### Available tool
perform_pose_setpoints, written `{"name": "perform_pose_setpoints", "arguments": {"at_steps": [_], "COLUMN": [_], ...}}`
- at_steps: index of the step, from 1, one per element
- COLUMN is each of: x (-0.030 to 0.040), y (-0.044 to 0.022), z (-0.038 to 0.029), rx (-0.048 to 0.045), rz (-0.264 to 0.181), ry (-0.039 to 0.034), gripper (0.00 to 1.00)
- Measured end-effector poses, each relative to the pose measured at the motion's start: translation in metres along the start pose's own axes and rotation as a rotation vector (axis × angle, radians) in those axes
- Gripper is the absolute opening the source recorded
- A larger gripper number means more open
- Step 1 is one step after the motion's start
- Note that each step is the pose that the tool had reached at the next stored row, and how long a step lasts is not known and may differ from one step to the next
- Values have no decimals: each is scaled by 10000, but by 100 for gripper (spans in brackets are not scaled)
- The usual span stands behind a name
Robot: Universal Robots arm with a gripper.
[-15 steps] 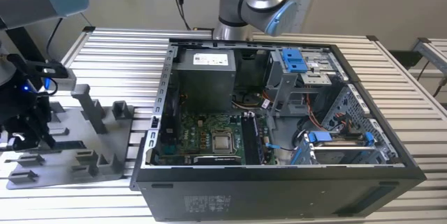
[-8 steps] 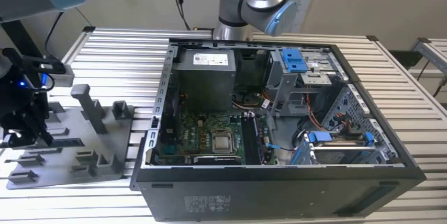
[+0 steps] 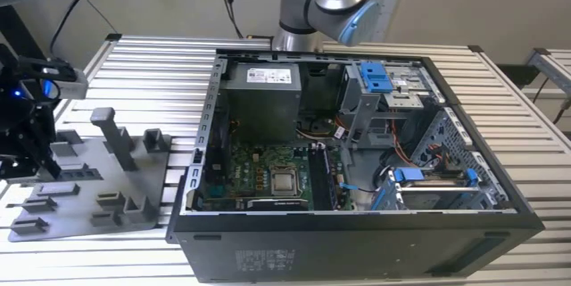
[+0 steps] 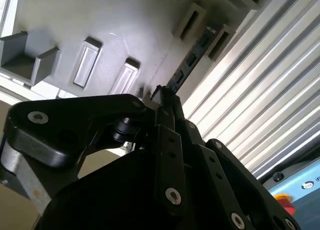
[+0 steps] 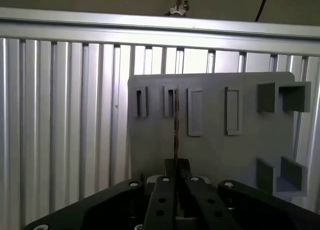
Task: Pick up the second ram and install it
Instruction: 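Pick up the second ram and move it above second insertion slot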
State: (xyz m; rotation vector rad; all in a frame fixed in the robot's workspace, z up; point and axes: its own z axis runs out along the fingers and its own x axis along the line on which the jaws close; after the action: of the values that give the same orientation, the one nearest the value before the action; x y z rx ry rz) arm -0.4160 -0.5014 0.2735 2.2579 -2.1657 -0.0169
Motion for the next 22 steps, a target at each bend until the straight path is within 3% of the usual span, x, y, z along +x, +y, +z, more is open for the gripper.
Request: {"name": "perform_pose_setpoints", "arguments": {"at_steps": [22], "x": [1], "y": [17], "z": [-999], "rx": [-1], "rz": [11], "ry": [0], "gripper": [14]}}
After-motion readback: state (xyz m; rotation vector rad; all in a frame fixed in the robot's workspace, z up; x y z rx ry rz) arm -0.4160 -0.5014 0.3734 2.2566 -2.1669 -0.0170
